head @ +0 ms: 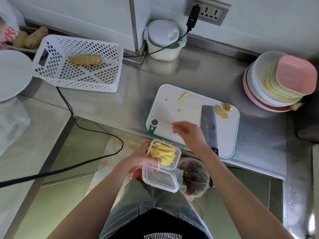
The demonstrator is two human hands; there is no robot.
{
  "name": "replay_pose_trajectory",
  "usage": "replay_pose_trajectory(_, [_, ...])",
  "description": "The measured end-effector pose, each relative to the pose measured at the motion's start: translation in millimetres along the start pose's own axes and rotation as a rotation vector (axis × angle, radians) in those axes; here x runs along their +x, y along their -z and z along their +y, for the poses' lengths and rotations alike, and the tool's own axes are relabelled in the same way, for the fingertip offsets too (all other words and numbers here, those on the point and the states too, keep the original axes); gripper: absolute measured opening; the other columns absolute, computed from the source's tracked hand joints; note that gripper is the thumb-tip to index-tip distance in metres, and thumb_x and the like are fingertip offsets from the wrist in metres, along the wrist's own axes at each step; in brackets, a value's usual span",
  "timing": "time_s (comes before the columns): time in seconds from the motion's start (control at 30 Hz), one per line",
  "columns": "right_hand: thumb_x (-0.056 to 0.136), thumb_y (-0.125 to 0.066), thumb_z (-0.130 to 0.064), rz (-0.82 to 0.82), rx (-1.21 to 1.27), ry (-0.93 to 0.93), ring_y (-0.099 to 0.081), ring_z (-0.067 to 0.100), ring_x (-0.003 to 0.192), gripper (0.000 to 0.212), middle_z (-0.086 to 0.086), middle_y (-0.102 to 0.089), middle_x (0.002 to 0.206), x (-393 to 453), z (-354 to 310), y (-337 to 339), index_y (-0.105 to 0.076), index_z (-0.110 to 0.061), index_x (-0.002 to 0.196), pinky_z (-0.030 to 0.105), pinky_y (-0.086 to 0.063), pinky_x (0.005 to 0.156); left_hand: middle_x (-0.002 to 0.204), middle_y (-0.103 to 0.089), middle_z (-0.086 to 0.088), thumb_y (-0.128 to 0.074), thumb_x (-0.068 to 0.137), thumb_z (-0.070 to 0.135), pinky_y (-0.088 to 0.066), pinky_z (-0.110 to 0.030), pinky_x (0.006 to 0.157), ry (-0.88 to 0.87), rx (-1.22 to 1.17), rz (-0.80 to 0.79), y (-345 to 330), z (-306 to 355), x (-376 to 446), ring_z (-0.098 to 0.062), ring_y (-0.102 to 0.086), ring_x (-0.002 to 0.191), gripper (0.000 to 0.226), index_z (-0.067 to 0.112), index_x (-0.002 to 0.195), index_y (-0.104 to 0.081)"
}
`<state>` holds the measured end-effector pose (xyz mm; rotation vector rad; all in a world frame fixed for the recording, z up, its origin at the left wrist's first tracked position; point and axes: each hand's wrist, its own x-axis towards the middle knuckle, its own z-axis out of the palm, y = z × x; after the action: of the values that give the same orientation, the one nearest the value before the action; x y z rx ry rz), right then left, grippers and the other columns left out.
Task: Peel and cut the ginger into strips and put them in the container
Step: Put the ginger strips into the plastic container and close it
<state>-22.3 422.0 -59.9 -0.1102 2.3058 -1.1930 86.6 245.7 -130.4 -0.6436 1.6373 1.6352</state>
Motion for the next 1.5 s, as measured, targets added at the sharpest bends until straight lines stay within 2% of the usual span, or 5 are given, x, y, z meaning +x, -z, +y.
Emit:
replay_pose_trajectory(0.17, [0.093, -0.034, 0.013, 0.155, -0.373, 0.127, -0.036, 0.017, 0.138, 0.062, 0.000, -0.036, 0.152, 76.4, 3.5, 25.7, -0.043, -0.021, 0.143, 0.016, -0.027, 0.103, 0.126, -0.055, 0.006, -0.080, 0.057, 0.057, -0.046, -0.045, 0.098, 0.050, -0.032, 0.064, -1.8, 0.6, 0.1, -0.020, -0.055, 0.114, 0.085, 0.034, 0.129, -0.040])
replay_pose_trajectory(0.3, [0.087, -0.033, 0.017, -0.013, -0.761, 0.231, -0.014, 0.020, 0.147, 0.076, -0.001, -0.012, 0.161, 123.1, 6.0, 25.4, -0.029, -0.024, 0.150, 0.036, -0.026, 0.115, 0.123, -0.057, 0.001, -0.079, 0.072, 0.034, -0.049, -0.041, 0.093, 0.094, -0.087, 0.096, -5.1, -2.7, 2.6, -0.020, -0.058, 0.110, 0.068, 0.029, 0.129, -0.042])
replay_pose_trajectory(0.47, [0.079, -0.039, 0.015, 0.076, -0.965, 0.338, -0.044, 0.035, 0.117, 0.052, 0.014, -0.050, 0.130, 128.2, 1.4, 22.2, -0.051, -0.008, 0.125, 0.040, -0.038, 0.093, 0.121, -0.059, -0.005, -0.075, 0.077, 0.013, -0.050, -0.042, 0.094, 0.112, -0.231, 0.050, -7.1, -0.6, 1.5, -0.023, -0.060, 0.109, 0.063, 0.024, 0.130, -0.042])
replay_pose_trajectory(1.03, [0.094, -0.046, 0.002, 0.193, -0.280, 0.144, -0.056, 0.026, 0.106, 0.033, 0.011, -0.060, 0.117, 77.9, 19.6, -8.0, -0.064, -0.007, 0.120, 0.024, -0.041, 0.088, 0.127, -0.051, -0.017, -0.063, 0.064, -0.014, -0.049, -0.050, 0.093, 0.112, -0.458, -0.276, -7.6, 6.5, -6.0, -0.034, -0.058, 0.114, 0.083, 0.022, 0.134, -0.037])
replay_pose_trajectory(1.5, [0.097, -0.051, -0.010, 0.089, -0.291, 0.281, -0.045, 0.022, 0.112, 0.026, 0.004, -0.059, 0.118, 20.6, 48.0, -45.3, -0.068, -0.011, 0.116, 0.020, -0.033, 0.094, 0.106, -0.050, -0.014, -0.033, 0.081, -0.015, -0.051, -0.040, 0.064, 0.278, -0.436, 0.119, -11.7, 13.0, -6.8, -0.032, -0.056, 0.091, 0.062, 0.025, 0.128, -0.041])
